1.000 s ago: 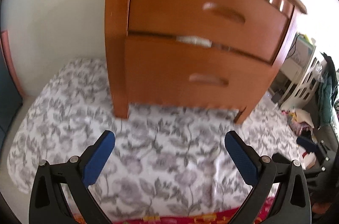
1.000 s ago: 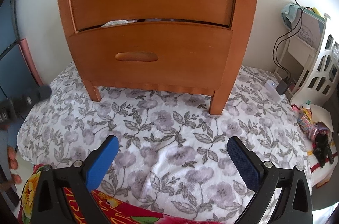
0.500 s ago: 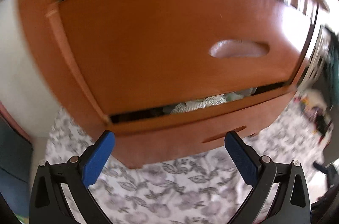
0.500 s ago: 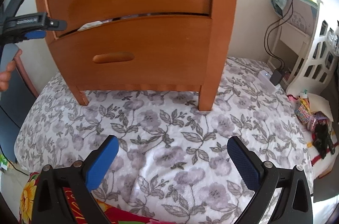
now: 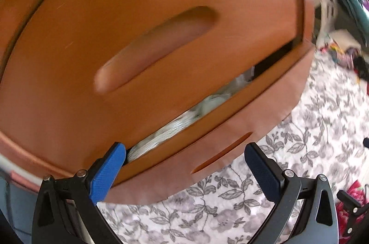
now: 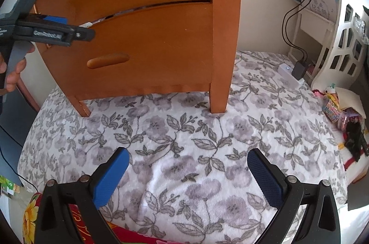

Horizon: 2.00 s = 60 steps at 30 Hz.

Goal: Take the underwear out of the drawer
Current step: 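Move the left gripper to the lower drawer front and grasp its edge, then pull the lower drawer outward with the left gripper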

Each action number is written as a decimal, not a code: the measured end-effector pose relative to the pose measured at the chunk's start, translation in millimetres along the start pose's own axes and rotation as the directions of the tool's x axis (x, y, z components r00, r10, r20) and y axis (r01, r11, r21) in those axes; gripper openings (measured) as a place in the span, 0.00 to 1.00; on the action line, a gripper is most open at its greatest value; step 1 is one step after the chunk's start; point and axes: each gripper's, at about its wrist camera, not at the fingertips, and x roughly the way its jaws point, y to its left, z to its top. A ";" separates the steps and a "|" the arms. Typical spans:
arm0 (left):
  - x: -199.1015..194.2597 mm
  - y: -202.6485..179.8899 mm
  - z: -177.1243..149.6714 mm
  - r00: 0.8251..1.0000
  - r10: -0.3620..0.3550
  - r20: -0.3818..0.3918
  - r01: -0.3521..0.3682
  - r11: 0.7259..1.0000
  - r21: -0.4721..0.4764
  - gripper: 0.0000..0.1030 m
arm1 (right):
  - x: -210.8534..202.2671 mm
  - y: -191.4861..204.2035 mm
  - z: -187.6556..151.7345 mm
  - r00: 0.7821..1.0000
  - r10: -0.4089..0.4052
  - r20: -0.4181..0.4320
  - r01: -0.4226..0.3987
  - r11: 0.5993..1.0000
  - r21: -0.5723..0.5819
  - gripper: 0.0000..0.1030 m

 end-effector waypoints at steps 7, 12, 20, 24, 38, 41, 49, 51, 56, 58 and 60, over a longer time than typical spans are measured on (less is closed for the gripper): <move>31.9 -22.9 -0.8 0.995 0.072 -0.067 -0.064 0.992 0.112 0.92 | -0.6 -11.2 0.3 1.000 0.002 0.007 -0.002 0.999 0.033 1.00; 37.5 -35.8 -7.2 0.987 0.152 -0.056 -0.138 0.970 0.199 0.90 | 5.4 -20.7 -1.3 1.000 0.001 -0.006 -0.001 0.997 0.075 1.00; 49.2 -54.3 -22.7 0.968 0.247 -0.032 -0.226 0.926 0.301 0.81 | 6.6 -22.6 -2.6 1.000 0.006 -0.004 -0.006 0.996 0.088 1.00; 57.0 -63.2 -29.2 0.955 0.295 -0.019 -0.269 0.895 0.356 0.81 | 6.1 -23.1 -2.3 1.000 0.007 -0.001 -0.007 0.995 0.097 1.00; 64.1 -62.2 -30.6 0.956 0.291 -0.023 -0.236 0.814 0.531 0.81 | 12.4 -30.0 -5.9 1.000 0.026 -0.009 -0.025 0.989 0.148 1.00; 56.5 -60.0 -24.4 0.970 0.238 -0.046 -0.179 0.832 0.526 0.81 | 11.9 -30.3 -6.0 1.000 0.025 -0.006 -0.024 0.989 0.148 1.00; 33.7 -58.3 -18.5 0.976 0.213 -0.053 -0.154 0.838 0.524 0.81 | 8.4 -32.0 -6.6 1.000 0.023 0.007 -0.024 0.986 0.162 1.00; 35.1 -61.7 -24.6 0.977 0.207 -0.055 -0.145 0.831 0.538 0.81 | 8.6 -33.9 -7.1 1.000 0.026 0.007 -0.027 0.984 0.174 1.00; 34.3 -71.3 -34.5 0.968 0.248 -0.030 -0.184 0.787 0.588 0.81 | 9.8 -35.3 -7.2 0.999 0.037 0.005 -0.037 0.982 0.187 1.00; 39.9 -75.3 -34.1 0.962 0.274 -0.015 -0.212 0.776 0.593 0.81 | 8.9 -35.3 -7.2 0.999 0.039 0.009 -0.039 0.982 0.186 1.00; 43.9 -77.8 -30.3 0.960 0.281 -0.013 -0.221 0.784 0.580 0.81 | 7.8 -36.5 -7.4 0.999 0.038 0.010 -0.039 0.981 0.191 1.00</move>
